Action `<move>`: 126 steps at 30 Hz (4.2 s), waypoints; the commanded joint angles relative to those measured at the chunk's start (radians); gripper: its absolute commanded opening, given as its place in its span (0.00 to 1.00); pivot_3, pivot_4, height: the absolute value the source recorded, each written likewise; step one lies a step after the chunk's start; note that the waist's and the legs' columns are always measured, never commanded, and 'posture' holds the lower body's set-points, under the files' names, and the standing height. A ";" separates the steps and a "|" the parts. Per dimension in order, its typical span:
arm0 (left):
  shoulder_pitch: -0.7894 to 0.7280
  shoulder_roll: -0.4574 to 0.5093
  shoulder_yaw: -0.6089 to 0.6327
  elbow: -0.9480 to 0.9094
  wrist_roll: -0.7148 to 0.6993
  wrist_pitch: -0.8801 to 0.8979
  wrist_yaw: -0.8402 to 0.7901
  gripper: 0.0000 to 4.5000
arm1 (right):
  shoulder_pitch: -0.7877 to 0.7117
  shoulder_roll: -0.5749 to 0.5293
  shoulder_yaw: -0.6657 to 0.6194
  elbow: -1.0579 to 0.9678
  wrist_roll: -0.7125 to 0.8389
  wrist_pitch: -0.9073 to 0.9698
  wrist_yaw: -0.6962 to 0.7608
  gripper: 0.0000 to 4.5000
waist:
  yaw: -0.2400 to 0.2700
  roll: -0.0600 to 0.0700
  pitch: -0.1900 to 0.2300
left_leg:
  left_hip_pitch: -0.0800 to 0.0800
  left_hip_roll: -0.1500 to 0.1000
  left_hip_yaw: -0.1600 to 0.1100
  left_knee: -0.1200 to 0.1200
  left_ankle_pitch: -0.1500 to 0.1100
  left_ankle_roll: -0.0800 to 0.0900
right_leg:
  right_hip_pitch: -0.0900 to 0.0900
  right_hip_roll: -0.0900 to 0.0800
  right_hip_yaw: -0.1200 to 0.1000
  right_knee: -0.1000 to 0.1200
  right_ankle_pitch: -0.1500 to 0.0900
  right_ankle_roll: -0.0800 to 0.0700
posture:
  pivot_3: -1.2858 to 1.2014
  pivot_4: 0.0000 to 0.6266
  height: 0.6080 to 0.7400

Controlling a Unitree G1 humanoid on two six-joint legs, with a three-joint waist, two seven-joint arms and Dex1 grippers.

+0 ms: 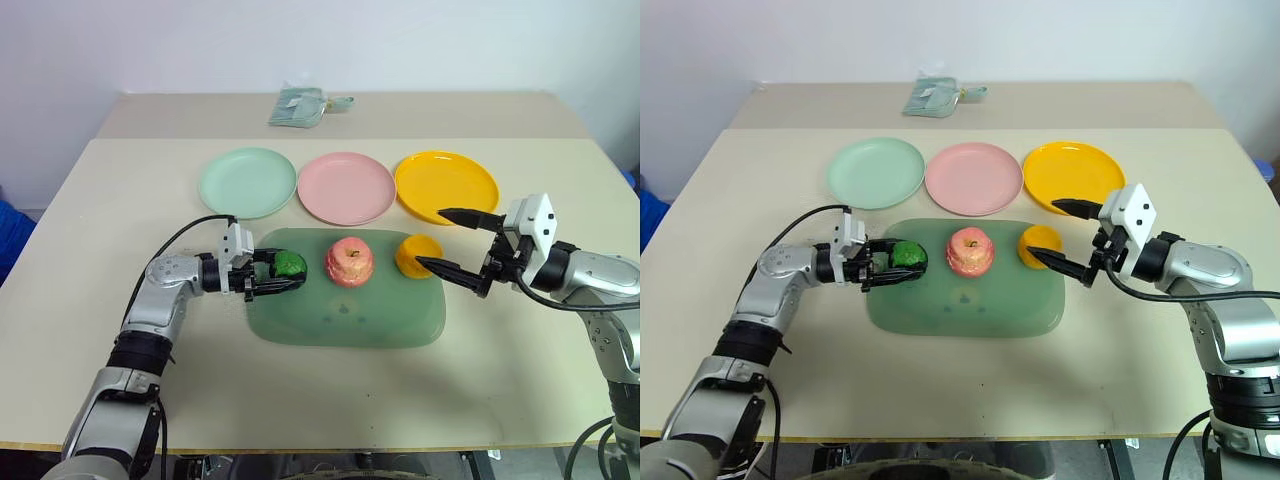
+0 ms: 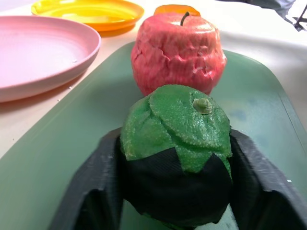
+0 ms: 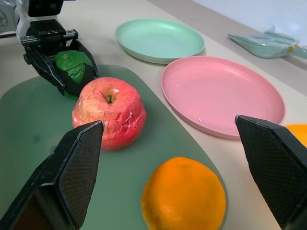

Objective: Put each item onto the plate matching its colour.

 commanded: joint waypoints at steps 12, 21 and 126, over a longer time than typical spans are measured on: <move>-0.382 -0.047 0.280 0.414 0.038 -0.133 0.562 0.62 | -0.320 0.247 0.134 0.034 -0.111 -0.020 -0.296 1.00 | 0.002 -0.002 0.000 | 0.000 -0.001 0.000 0.003 0.004 -0.007 | -0.002 0.001 0.000 0.006 0.000 0.000 | 0.52 0.24 0.92; -0.581 -0.091 0.284 0.775 0.124 -0.210 0.746 0.62 | -0.345 0.309 0.184 0.102 -0.147 -0.091 -0.255 1.00 | -0.002 -0.002 0.000 | -0.002 -0.003 0.000 0.003 0.004 -0.006 | -0.003 0.001 -0.001 0.007 0.001 0.001 | 0.52 0.24 0.92; 0.121 0.242 0.351 -0.525 -0.427 0.462 0.174 1.00 | -0.367 0.109 0.168 0.139 -0.097 0.285 -0.060 0.99 | -0.022 -0.001 -0.001 | -0.004 -0.001 0.003 -0.001 0.003 -0.004 | -0.012 0.003 0.009 0.008 0.001 -0.001 | 0.52 0.24 0.92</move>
